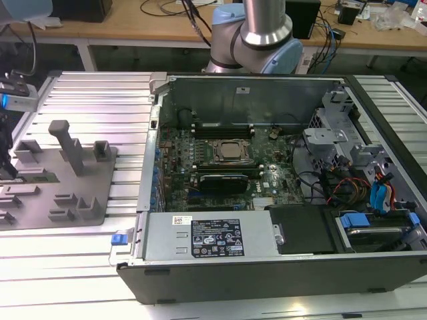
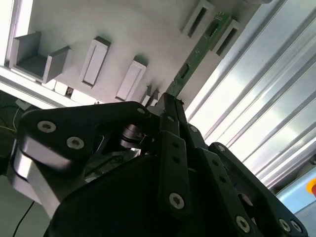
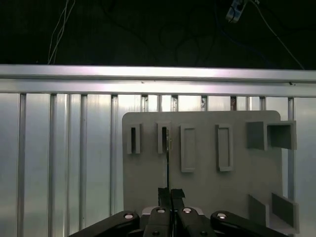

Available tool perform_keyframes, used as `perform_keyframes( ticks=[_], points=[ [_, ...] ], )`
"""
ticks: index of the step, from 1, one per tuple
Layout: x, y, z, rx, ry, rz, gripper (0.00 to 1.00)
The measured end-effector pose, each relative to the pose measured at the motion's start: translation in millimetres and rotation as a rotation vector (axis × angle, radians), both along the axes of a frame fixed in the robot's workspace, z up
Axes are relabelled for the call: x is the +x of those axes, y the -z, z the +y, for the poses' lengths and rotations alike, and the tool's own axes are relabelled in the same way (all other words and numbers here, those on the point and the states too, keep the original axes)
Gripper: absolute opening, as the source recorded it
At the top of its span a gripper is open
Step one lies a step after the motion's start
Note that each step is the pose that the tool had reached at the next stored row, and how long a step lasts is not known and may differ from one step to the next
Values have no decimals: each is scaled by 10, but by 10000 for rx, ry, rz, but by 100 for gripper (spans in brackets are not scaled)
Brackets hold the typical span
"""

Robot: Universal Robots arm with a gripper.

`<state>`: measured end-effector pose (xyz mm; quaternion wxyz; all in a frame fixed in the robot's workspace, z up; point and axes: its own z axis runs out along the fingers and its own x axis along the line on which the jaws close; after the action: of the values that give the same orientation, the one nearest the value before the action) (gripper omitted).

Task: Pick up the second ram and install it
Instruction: 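Pick up the second ram and move it above second insertion slot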

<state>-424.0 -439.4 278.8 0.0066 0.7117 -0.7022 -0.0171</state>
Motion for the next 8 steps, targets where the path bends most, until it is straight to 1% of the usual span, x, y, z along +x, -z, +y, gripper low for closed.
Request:
perform_keyframes(
  ticks=[5,7,8],
  points=[
    [0,-92,0,0,0,1,9],
    [0,-117,0,0,0,0,9],
    [0,-147,0,0,0,0,9]
  ],
)
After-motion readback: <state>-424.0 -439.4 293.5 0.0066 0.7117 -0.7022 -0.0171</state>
